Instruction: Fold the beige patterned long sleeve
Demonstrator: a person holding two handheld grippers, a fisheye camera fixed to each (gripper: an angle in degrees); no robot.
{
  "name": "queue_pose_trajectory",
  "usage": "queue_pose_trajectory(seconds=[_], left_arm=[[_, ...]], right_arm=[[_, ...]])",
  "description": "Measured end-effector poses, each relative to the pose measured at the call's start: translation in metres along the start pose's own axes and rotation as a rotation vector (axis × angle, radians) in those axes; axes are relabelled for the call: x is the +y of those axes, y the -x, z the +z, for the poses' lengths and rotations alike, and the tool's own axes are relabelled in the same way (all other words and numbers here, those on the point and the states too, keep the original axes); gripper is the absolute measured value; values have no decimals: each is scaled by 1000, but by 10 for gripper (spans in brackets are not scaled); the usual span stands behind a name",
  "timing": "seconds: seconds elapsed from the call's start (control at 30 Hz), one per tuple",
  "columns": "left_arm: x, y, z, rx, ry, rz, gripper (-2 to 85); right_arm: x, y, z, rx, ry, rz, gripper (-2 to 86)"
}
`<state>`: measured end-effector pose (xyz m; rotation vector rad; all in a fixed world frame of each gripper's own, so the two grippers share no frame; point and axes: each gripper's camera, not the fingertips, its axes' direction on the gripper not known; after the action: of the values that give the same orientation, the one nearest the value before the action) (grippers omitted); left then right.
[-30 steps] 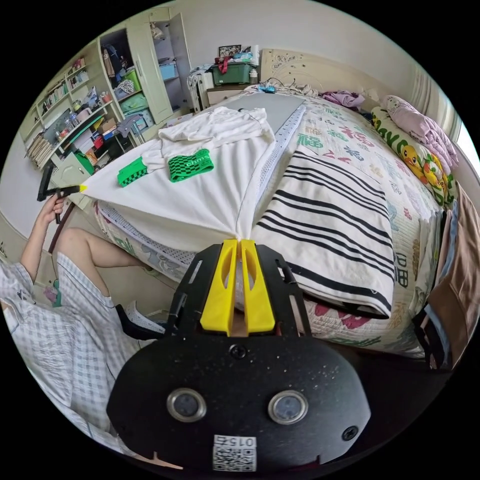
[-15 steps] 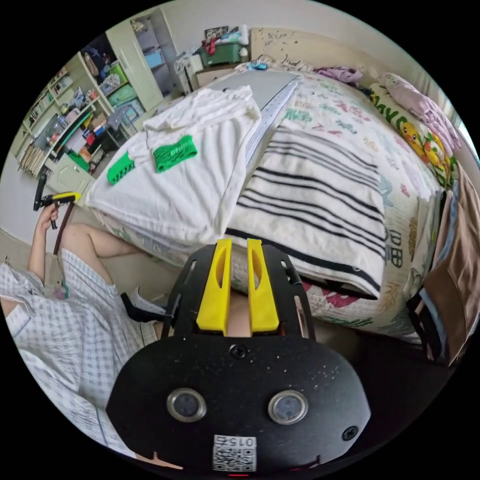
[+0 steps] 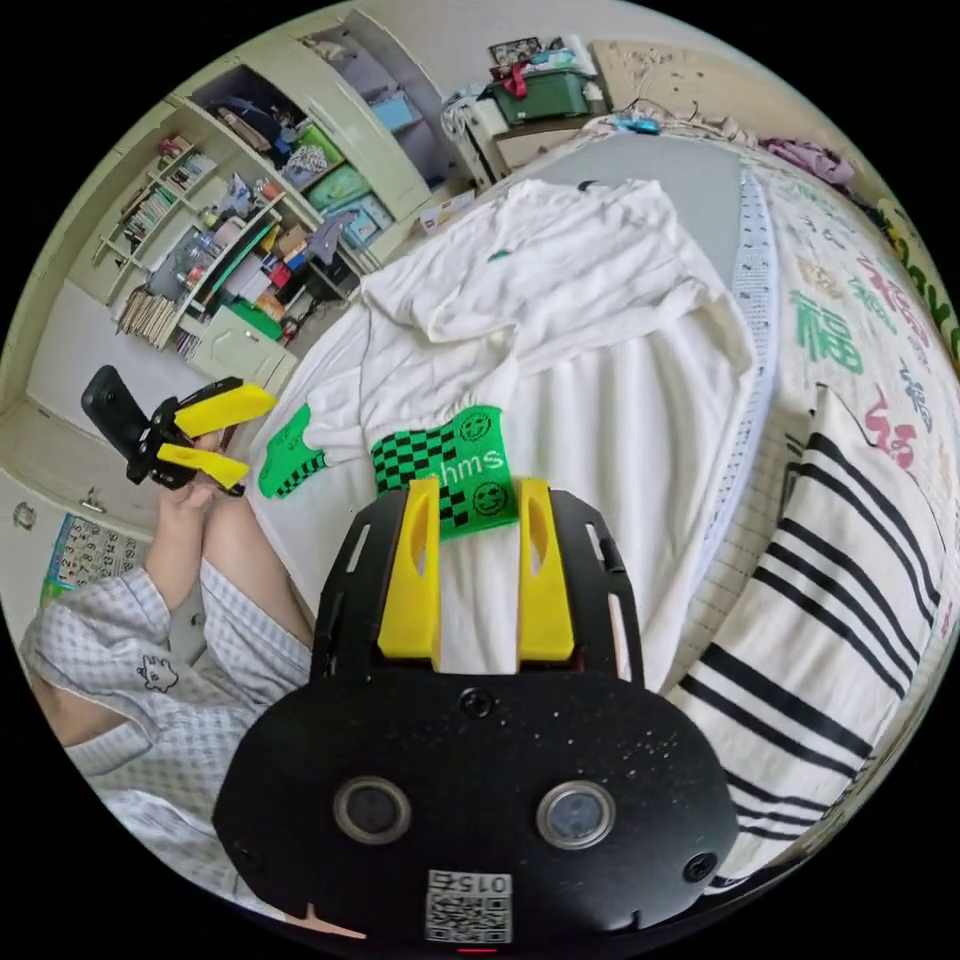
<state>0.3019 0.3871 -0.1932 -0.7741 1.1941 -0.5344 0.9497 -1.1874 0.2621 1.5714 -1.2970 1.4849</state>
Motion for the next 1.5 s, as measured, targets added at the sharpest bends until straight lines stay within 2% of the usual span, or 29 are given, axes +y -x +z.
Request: queue_pose_trajectory(seconds=[0.13,0.2,0.4,0.47,0.6,0.77,0.83,0.9,0.97,1.07,1.2,1.3,1.4,1.5], left_arm=[[15,-10,36,54,15,33,128],[23,-13,37,52,17,25,132],[44,-23,12,-34,-138,-59,141],[48,-24,12,-77,-126,-78,154],[61,-6,-3,-105,-177,-182,140],[87,48,-41,-16,-270,-311,43],[100,77,-69,-45,-331,-378,35],[122,104,-107,-122,-429,-465,29],[158,135,-150,-203,-543,-585,25],[192,163,-172,-217,-593,-706,21],[196,172,-172,-224,-589,-705,20],[188,175,-166,-222,-572,-667,20],[184,181,-160,-222,-560,-652,20],[182,195,-159,-205,-556,-648,21]], right_arm=[[5,-5,-10,-46,-14,-43,29],[-1,-6,-19,-213,-51,-104,17],[-21,-14,-14,-618,-261,-91,8],[-28,-9,-5,-643,-278,-92,8],[-33,13,16,-633,-253,-136,12],[-27,31,9,-584,-321,-198,35],[-19,40,-1,-496,-396,-212,44],[-9,74,-8,-313,-419,-318,63],[-8,112,0,-253,-337,-467,93],[-4,178,35,-149,-168,-669,143],[-2,238,90,2,12,-761,158],[0,258,107,140,23,-763,108],[-11,255,95,78,-22,-687,46],[-33,217,54,46,-111,-525,39]])
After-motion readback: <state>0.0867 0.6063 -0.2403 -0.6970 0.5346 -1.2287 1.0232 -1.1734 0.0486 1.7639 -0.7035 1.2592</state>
